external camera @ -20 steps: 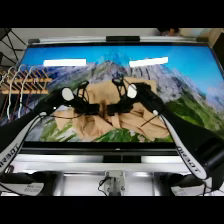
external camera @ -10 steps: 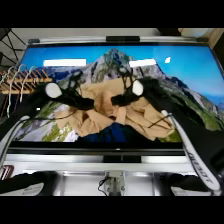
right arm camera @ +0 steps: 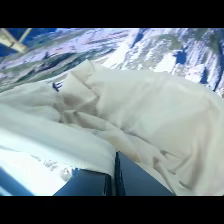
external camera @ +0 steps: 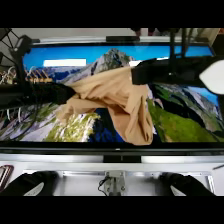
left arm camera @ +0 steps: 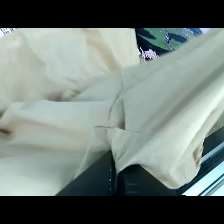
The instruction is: Fold the shirts.
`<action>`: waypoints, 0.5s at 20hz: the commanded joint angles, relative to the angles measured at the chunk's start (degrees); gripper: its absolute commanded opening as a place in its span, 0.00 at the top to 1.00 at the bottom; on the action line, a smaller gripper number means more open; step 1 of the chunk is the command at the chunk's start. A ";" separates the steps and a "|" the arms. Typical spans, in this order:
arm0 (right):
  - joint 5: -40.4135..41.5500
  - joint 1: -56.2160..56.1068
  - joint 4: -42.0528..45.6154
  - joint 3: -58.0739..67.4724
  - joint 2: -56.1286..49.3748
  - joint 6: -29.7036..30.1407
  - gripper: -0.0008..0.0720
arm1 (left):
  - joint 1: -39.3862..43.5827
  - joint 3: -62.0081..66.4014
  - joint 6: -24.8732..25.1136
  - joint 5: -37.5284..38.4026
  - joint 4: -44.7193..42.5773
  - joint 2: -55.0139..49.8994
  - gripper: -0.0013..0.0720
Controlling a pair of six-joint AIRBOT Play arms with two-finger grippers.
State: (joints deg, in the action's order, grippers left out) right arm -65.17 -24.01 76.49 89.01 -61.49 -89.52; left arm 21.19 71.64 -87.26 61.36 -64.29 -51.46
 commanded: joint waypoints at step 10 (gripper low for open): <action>13.20 0.26 -2.10 2.29 7.04 2.36 0.90 | -0.15 8.28 -2.47 4.13 -9.29 1.57 0.92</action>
State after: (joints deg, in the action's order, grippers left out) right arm -63.86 -23.79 74.32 90.83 -54.89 -87.53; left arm 21.08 79.92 -88.77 63.44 -70.37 -49.30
